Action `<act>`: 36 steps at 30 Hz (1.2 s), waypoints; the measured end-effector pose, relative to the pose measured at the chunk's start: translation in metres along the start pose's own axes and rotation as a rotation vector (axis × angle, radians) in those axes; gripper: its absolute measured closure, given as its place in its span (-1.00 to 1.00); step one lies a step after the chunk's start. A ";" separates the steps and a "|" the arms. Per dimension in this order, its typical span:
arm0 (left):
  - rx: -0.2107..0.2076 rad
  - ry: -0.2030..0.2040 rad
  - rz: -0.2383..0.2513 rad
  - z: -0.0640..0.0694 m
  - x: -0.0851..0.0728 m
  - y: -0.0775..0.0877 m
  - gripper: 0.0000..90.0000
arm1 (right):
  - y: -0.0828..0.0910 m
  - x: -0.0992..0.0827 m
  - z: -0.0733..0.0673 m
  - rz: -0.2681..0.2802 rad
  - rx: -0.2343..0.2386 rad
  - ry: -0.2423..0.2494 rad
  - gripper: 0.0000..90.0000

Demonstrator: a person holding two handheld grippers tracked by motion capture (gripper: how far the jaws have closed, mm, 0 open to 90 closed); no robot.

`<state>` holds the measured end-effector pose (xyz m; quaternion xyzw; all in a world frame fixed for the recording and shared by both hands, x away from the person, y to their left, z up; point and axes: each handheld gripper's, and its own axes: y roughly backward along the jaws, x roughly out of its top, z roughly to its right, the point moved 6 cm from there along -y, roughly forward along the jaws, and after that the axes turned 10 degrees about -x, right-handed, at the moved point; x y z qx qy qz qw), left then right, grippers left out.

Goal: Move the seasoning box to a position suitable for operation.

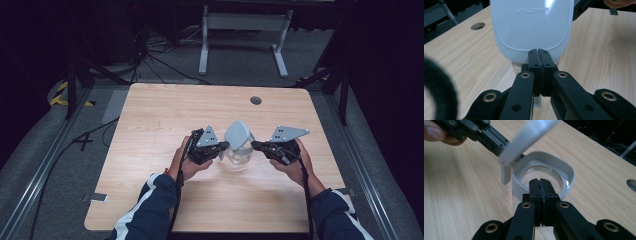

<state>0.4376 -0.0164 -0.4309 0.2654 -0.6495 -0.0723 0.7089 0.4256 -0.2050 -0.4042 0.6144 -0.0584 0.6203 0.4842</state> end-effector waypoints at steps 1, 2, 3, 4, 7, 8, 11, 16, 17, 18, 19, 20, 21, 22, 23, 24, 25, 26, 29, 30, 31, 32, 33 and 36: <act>0.001 -0.004 -0.005 -0.001 0.000 0.000 1.00 | 0.001 0.003 -0.001 0.009 0.000 0.006 0.99; -0.004 0.003 -0.007 0.000 0.000 0.000 1.00 | 0.002 0.005 -0.003 0.011 0.001 0.007 0.99; -0.001 -0.001 -0.002 -0.001 0.000 -0.001 1.00 | 0.002 0.011 -0.004 0.026 0.006 0.016 0.99; -0.001 -0.001 -0.002 -0.001 0.000 -0.001 1.00 | 0.002 0.011 -0.004 0.026 0.006 0.016 0.99; -0.002 -0.009 -0.012 0.000 0.000 -0.003 1.00 | 0.002 0.018 -0.005 0.041 0.003 0.018 0.99; 0.005 -0.014 -0.014 -0.001 0.000 -0.002 1.00 | 0.002 0.019 -0.005 0.043 0.003 0.020 0.99; 0.018 -0.003 -0.009 -0.003 -0.001 0.004 1.00 | 0.000 0.020 -0.008 0.038 0.001 0.038 0.99; 0.045 -0.016 -0.030 -0.004 -0.007 0.021 0.96 | -0.003 0.020 -0.010 0.033 0.006 0.040 0.99; 0.047 -0.018 -0.044 -0.004 -0.010 0.025 0.95 | -0.003 0.021 -0.011 0.035 0.009 0.041 0.99; 0.050 -0.017 -0.056 -0.004 -0.014 0.028 0.95 | -0.003 0.021 -0.012 0.034 0.009 0.042 0.99; 0.056 -0.011 -0.066 -0.005 -0.019 0.033 0.95 | -0.003 0.021 -0.013 0.033 0.008 0.046 0.99; 0.064 -0.002 -0.077 -0.005 -0.024 0.037 0.95 | -0.004 0.022 -0.014 0.037 0.009 0.049 0.99; 0.069 0.002 -0.092 -0.006 -0.030 0.042 0.95 | -0.004 0.023 -0.015 0.038 0.013 0.053 0.99; 0.077 0.015 -0.098 -0.006 -0.036 0.047 0.94 | -0.004 0.024 -0.016 0.040 0.011 0.054 0.99; 0.083 0.022 -0.104 -0.008 -0.041 0.052 0.94 | -0.004 0.024 -0.017 0.039 0.014 0.055 0.99; 0.092 0.028 -0.111 -0.009 -0.046 0.057 0.93 | -0.005 0.025 -0.018 0.040 0.015 0.055 0.99; 0.095 0.042 -0.110 -0.009 -0.050 0.061 0.93 | -0.005 0.026 -0.018 0.040 0.016 0.058 0.99; 0.103 0.043 -0.116 -0.010 -0.053 0.065 0.93 | -0.006 0.026 -0.020 0.040 0.016 0.058 0.99; 0.122 0.066 -0.142 -0.009 -0.068 0.075 0.91 | -0.006 0.027 -0.023 0.044 0.026 0.063 0.99; 0.122 0.072 -0.161 -0.009 -0.074 0.078 0.90 | -0.006 0.026 -0.024 0.043 0.026 0.067 0.99; 0.130 0.077 -0.157 -0.008 -0.077 0.079 0.89 | -0.006 0.027 -0.025 0.046 0.030 0.068 0.99; 0.134 0.079 -0.168 -0.008 -0.082 0.082 0.89 | -0.006 0.026 -0.026 0.047 0.032 0.069 0.99; 0.138 0.084 -0.179 -0.007 -0.086 0.084 0.88 | -0.006 0.026 -0.026 0.043 0.033 0.070 0.99; 0.146 0.103 -0.181 -0.005 -0.097 0.092 0.85 | -0.006 0.025 -0.027 0.042 0.039 0.065 0.99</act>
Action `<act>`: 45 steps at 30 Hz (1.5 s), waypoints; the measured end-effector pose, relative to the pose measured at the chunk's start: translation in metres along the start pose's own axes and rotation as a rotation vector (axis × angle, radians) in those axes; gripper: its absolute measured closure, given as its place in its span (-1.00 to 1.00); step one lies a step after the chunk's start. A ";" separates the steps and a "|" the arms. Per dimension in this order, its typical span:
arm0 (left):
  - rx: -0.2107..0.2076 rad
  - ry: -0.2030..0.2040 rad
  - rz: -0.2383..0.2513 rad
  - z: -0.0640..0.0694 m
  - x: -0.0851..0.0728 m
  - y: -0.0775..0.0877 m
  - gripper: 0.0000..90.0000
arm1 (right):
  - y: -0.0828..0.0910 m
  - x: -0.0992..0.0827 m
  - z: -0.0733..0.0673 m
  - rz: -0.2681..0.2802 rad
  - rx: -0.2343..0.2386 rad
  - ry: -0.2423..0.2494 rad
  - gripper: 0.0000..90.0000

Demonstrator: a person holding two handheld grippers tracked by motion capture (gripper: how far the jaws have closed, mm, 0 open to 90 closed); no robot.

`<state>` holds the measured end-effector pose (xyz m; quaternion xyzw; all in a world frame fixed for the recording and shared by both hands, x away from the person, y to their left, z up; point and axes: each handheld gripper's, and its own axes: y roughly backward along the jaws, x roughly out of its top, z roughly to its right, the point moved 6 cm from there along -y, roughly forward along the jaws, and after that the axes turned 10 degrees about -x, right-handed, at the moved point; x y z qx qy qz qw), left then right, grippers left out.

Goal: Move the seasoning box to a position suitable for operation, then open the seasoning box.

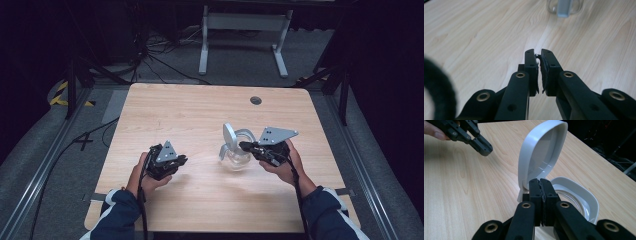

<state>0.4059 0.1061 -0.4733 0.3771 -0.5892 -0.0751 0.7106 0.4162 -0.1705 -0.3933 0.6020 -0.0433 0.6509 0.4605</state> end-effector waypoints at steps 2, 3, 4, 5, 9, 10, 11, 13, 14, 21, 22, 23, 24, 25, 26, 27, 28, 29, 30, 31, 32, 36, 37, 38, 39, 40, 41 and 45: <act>0.011 0.005 -0.016 0.000 -0.009 0.004 0.83 | 0.000 0.000 0.001 0.001 -0.004 0.000 0.99; 0.013 0.012 -0.013 0.000 -0.012 0.006 0.81 | 0.000 -0.001 0.002 0.000 -0.003 -0.001 0.99; 0.021 0.022 -0.014 0.000 -0.018 0.009 0.79 | 0.001 -0.001 0.002 0.000 -0.004 -0.002 0.99; 0.026 0.024 -0.014 0.000 -0.021 0.011 0.76 | 0.000 -0.001 0.003 0.000 -0.001 -0.003 0.98; 0.068 0.028 -0.045 -0.002 -0.039 0.017 0.62 | -0.002 -0.001 0.006 0.001 0.003 -0.009 0.97; 0.078 0.031 -0.055 -0.003 -0.044 0.019 0.55 | -0.002 -0.002 0.006 -0.001 0.004 -0.010 0.96; 0.082 0.039 -0.054 -0.004 -0.047 0.020 0.47 | -0.002 -0.002 0.008 -0.004 0.002 -0.008 0.95; 0.082 0.074 -0.048 -0.006 -0.052 0.021 0.36 | -0.001 -0.003 0.009 -0.006 0.004 -0.012 0.94; 0.087 0.080 -0.047 -0.008 -0.055 0.022 0.32 | -0.001 -0.003 0.010 -0.007 0.002 -0.015 0.93; 0.063 0.124 -0.068 -0.014 -0.073 0.021 0.00 | 0.007 -0.010 0.015 -0.036 -0.020 -0.011 0.72; 0.051 0.151 -0.059 -0.014 -0.074 0.021 -0.03 | 0.009 -0.012 0.015 -0.046 -0.032 -0.003 0.70; 0.049 0.152 -0.054 -0.016 -0.075 0.022 -0.06 | 0.012 -0.014 0.016 -0.050 -0.039 0.004 0.67; 0.047 0.182 -0.041 -0.016 -0.076 0.021 -0.10 | 0.015 -0.015 0.017 -0.051 -0.040 0.004 0.64; 0.047 0.182 -0.041 -0.016 -0.076 0.021 -0.16 | 0.015 -0.015 0.017 -0.051 -0.040 0.004 0.64; 0.048 0.176 -0.051 -0.017 -0.077 0.023 -0.16 | 0.019 -0.015 0.019 -0.051 -0.050 0.008 0.59; 0.048 0.184 -0.048 -0.017 -0.077 0.022 -0.20 | 0.022 -0.015 0.020 -0.055 -0.061 0.011 0.55; 0.051 0.188 -0.047 -0.017 -0.077 0.022 -0.21 | 0.025 -0.016 0.021 -0.054 -0.068 0.015 0.51; 0.058 0.187 -0.046 -0.017 -0.077 0.022 -0.23 | 0.028 -0.016 0.022 -0.054 -0.071 0.016 0.47; 0.064 0.191 -0.044 -0.018 -0.077 0.022 -0.27 | 0.031 -0.017 0.023 -0.055 -0.073 0.012 0.41; 0.064 0.196 -0.045 -0.018 -0.077 0.022 -0.31 | 0.034 -0.019 0.025 -0.061 -0.083 0.013 0.36; 0.065 0.201 -0.047 -0.019 -0.078 0.022 -0.34 | 0.036 -0.020 0.026 -0.065 -0.090 0.020 0.34; 0.071 0.209 -0.053 -0.020 -0.078 0.022 -0.39 | 0.045 -0.030 0.030 -0.082 -0.112 0.030 0.23; 0.072 0.211 -0.052 -0.020 -0.078 0.022 -0.40 | 0.048 -0.033 0.030 -0.091 -0.120 0.033 0.21; 0.074 0.207 -0.052 -0.020 -0.078 0.022 -0.40 | 0.050 -0.036 0.031 -0.097 -0.122 0.038 0.19; 0.072 0.208 -0.051 -0.020 -0.078 0.022 -0.40 | 0.053 -0.040 0.031 -0.102 -0.127 0.040 0.17; 0.070 0.210 -0.048 -0.020 -0.078 0.022 -0.41 | 0.055 -0.044 0.031 -0.107 -0.132 0.048 0.16; 0.068 0.213 -0.050 -0.020 -0.078 0.021 -0.41 | 0.057 -0.049 0.031 -0.112 -0.130 0.050 0.15; 0.068 0.215 -0.048 -0.020 -0.078 0.021 -0.42 | 0.064 -0.068 0.030 -0.153 -0.148 0.073 0.10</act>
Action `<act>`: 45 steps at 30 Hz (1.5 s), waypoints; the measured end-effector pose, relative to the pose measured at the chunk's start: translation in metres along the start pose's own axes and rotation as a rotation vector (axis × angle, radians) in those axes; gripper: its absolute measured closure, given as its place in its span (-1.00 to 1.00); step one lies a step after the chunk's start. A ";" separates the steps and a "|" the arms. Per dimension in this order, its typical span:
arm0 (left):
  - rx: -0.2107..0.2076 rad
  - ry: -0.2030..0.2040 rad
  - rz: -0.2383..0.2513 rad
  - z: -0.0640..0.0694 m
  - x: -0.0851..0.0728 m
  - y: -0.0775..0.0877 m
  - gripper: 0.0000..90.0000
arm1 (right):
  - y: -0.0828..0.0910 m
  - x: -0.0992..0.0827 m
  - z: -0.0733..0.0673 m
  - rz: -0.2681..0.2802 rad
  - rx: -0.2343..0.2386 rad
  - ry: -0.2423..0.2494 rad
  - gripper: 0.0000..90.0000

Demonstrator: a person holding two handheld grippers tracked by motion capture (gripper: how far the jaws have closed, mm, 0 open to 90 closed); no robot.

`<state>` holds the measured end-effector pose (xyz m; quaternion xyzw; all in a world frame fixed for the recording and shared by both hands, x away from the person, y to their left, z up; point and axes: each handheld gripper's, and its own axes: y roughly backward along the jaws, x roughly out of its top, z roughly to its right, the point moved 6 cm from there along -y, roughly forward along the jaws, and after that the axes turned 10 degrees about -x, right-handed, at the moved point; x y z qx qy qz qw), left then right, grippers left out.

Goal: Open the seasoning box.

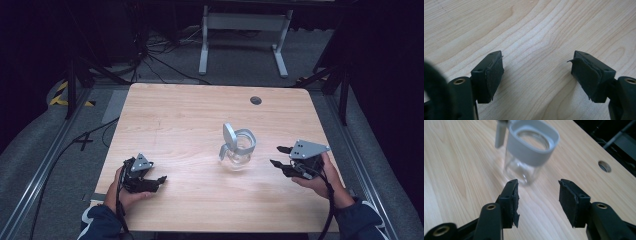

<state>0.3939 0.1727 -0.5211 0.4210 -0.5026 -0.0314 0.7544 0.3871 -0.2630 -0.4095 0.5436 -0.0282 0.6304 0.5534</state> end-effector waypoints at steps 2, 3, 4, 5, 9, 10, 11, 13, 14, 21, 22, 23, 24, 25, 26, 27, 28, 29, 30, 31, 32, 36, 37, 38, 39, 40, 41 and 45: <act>0.000 0.000 -0.001 0.000 0.000 0.000 -0.42 | 0.002 -0.011 0.000 -0.011 0.000 -0.002 0.09; 0.001 0.000 0.000 0.000 0.000 0.000 -0.42 | 0.002 -0.016 0.000 -0.015 -0.009 -0.003 0.08; 0.000 -0.001 -0.001 0.000 0.000 0.000 -0.42 | 0.003 -0.021 0.000 -0.025 -0.010 -0.014 0.06; 0.001 -0.001 0.000 0.000 0.000 0.000 -0.42 | 0.004 -0.028 0.000 -0.031 -0.003 -0.016 0.05; 0.000 0.000 0.000 0.000 0.000 0.000 -0.42 | 0.007 -0.050 0.004 -0.041 -0.005 -0.044 -0.01; 0.000 0.000 0.000 0.000 0.000 0.000 -0.42 | 0.008 -0.055 0.005 -0.045 -0.005 -0.050 -0.03; 0.000 0.000 0.000 0.000 0.000 0.000 -0.42 | 0.008 -0.060 0.005 -0.051 -0.001 -0.060 -0.06; 0.000 0.000 0.000 0.000 0.000 0.000 -0.42 | 0.009 -0.071 0.005 -0.063 -0.009 -0.057 -0.12; 0.000 0.000 0.000 0.000 0.000 0.000 -0.42 | 0.009 -0.077 0.006 -0.073 -0.017 -0.058 -0.14; 0.001 -0.016 -0.004 -0.001 0.001 0.000 -0.43 | 0.010 -0.126 0.009 -0.157 -0.021 -0.155 -0.24; 0.001 -0.017 -0.005 -0.001 0.001 0.000 -0.44 | 0.011 -0.131 0.008 -0.162 -0.017 -0.178 -0.25; 0.001 -0.017 -0.005 -0.001 0.001 0.000 -0.44 | 0.012 -0.136 0.007 -0.166 -0.008 -0.195 -0.27; 0.001 -0.016 -0.005 -0.001 0.001 0.000 -0.44 | 0.014 -0.140 0.006 -0.155 -0.008 -0.206 -0.29; 0.001 -0.017 -0.004 -0.001 0.001 0.000 -0.44 | 0.015 -0.142 0.006 -0.144 -0.008 -0.216 -0.31; 0.001 -0.017 -0.004 -0.001 0.001 0.000 -0.44 | 0.017 -0.145 0.006 -0.139 -0.006 -0.233 -0.34; 0.001 -0.017 -0.004 -0.001 0.001 0.000 -0.44 | 0.017 -0.145 0.006 -0.139 -0.006 -0.233 -0.34; 0.001 -0.017 -0.005 -0.001 0.001 0.000 -0.44 | 0.020 -0.151 0.005 -0.114 -0.004 -0.270 -0.42; 0.001 -0.017 -0.005 -0.001 0.001 0.000 -0.44 | 0.020 -0.151 0.005 -0.114 -0.004 -0.270 -0.42; 0.001 -0.017 -0.005 -0.001 0.001 0.000 -0.44 | 0.020 -0.155 0.006 -0.106 0.009 -0.323 -0.51; 0.001 -0.018 -0.005 -0.001 0.001 0.000 -0.44 | 0.020 -0.156 0.007 -0.112 0.010 -0.334 -0.54; 0.001 -0.018 -0.005 -0.001 0.001 0.000 -0.44 | 0.020 -0.156 0.007 -0.117 0.007 -0.344 -0.55; 0.002 -0.016 -0.004 -0.001 0.001 0.000 -0.44 | 0.020 -0.156 0.007 -0.117 0.007 -0.344 -0.55; 0.004 -0.021 -0.006 -0.002 0.001 0.000 -0.44 | 0.020 -0.156 0.007 -0.117 0.007 -0.344 -0.55; 0.000 -0.003 -0.002 -0.001 0.001 -0.001 -0.44 | 0.020 -0.156 0.007 -0.117 0.007 -0.344 -0.55; 0.001 -0.003 -0.002 0.000 0.001 -0.001 -0.45 | 0.020 -0.156 0.007 -0.117 0.007 -0.345 -0.55; 0.001 -0.003 -0.002 0.000 0.001 -0.001 -0.45 | 0.020 -0.156 0.007 -0.118 0.007 -0.345 -0.55; 0.002 -0.003 -0.002 0.000 0.001 -0.001 -0.45 | 0.020 -0.156 0.007 -0.119 0.006 -0.346 -0.55; 0.004 -0.002 -0.002 0.000 0.001 -0.001 -0.45 | 0.020 -0.156 0.007 -0.119 0.007 -0.345 -0.55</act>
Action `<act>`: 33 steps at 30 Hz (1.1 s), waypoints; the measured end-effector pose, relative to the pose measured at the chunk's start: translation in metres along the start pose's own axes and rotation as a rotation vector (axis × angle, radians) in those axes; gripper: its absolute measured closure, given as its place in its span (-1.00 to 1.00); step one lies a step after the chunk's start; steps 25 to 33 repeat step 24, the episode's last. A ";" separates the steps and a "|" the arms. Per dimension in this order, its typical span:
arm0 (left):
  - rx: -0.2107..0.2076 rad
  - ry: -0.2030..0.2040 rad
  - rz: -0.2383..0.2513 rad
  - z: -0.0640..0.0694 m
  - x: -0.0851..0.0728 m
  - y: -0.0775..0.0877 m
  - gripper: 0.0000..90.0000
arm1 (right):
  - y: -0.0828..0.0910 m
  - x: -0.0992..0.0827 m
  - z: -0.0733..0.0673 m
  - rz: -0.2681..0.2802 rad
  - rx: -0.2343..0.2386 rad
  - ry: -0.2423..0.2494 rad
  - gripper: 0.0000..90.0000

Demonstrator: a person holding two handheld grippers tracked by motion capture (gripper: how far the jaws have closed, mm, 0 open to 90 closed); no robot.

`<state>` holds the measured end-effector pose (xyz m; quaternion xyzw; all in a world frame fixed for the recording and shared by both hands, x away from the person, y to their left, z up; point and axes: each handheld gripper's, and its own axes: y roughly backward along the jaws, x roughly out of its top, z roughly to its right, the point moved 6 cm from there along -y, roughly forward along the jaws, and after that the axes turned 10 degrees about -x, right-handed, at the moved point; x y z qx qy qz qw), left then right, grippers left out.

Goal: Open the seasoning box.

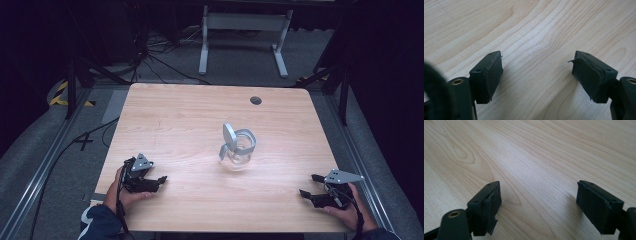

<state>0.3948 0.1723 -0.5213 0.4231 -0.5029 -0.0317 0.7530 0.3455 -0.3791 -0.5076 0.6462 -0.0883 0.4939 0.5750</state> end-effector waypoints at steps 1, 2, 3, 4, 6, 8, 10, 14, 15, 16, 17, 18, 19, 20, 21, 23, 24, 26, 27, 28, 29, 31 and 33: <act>0.001 0.000 -0.001 0.000 0.000 0.000 -0.45 | 0.000 0.000 0.000 0.001 0.002 0.001 -0.55; 0.003 -0.005 -0.004 0.000 0.000 0.000 -0.45 | 0.000 0.000 0.000 0.000 0.003 0.002 -0.56; 0.002 0.003 -0.003 0.000 0.000 0.000 -0.45 | -0.001 0.001 0.000 0.000 0.005 0.003 -0.56; 0.002 0.003 -0.002 0.000 0.000 0.000 -0.45 | -0.001 0.001 0.000 0.001 0.005 0.004 -0.56; 0.002 0.004 -0.003 0.000 0.000 0.000 -0.45 | -0.001 0.001 0.000 0.001 0.005 0.007 -0.56; 0.002 0.003 -0.003 0.000 0.000 0.000 -0.45 | -0.001 0.001 0.000 0.001 0.005 0.007 -0.56; 0.002 0.004 -0.003 0.000 0.000 0.000 -0.45 | -0.001 0.001 0.000 0.002 0.006 0.008 -0.56; 0.002 0.004 -0.008 0.000 0.000 0.000 -0.46 | -0.001 0.001 0.000 0.001 0.010 0.009 -0.56; 0.001 0.004 -0.012 0.000 0.000 0.001 -0.46 | -0.001 0.001 0.000 0.001 0.011 0.010 -0.56; 0.002 0.005 -0.011 0.000 0.000 0.001 -0.46 | -0.001 0.001 0.000 0.001 0.012 0.011 -0.56; 0.003 0.005 -0.012 0.000 0.000 0.001 -0.46 | -0.001 0.001 0.000 0.001 0.012 0.010 -0.56; 0.003 0.005 -0.011 0.000 0.000 0.001 -0.46 | -0.002 0.001 0.000 0.002 0.010 0.011 -0.56; 0.003 0.005 -0.012 0.000 0.000 0.001 -0.46 | -0.002 0.001 0.000 0.002 0.012 0.009 -0.57; 0.003 0.005 -0.011 0.000 0.000 0.001 -0.46 | -0.002 0.002 0.001 0.001 0.012 0.011 -0.57; 0.003 0.007 -0.011 0.000 0.000 0.000 -0.46 | -0.003 0.002 0.001 0.002 0.011 0.010 -0.58; 0.005 0.007 -0.011 0.000 0.000 0.000 -0.47 | -0.003 0.002 0.001 0.000 0.008 0.009 -0.59; 0.006 0.008 -0.011 0.000 0.000 0.000 -0.47 | -0.003 0.002 0.001 0.001 0.007 0.008 -0.59; 0.006 0.008 -0.011 0.000 0.000 0.000 -0.47 | -0.003 0.002 0.001 0.001 0.007 0.008 -0.59; 0.006 0.008 -0.011 0.000 0.000 0.000 -0.47 | -0.003 0.002 0.001 0.001 0.007 0.008 -0.59; 0.006 0.008 -0.011 0.000 0.000 0.000 -0.47 | -0.003 0.002 0.001 0.001 0.007 0.008 -0.59; 0.006 0.008 -0.011 0.000 0.000 0.000 -0.47 | -0.003 0.002 0.001 0.001 0.007 0.008 -0.59; 0.006 0.008 -0.011 0.000 0.000 0.000 -0.47 | -0.003 0.002 0.001 0.001 0.007 0.008 -0.59; 0.006 0.008 -0.011 0.000 0.000 0.000 -0.47 | -0.003 0.002 0.001 0.001 0.007 0.008 -0.59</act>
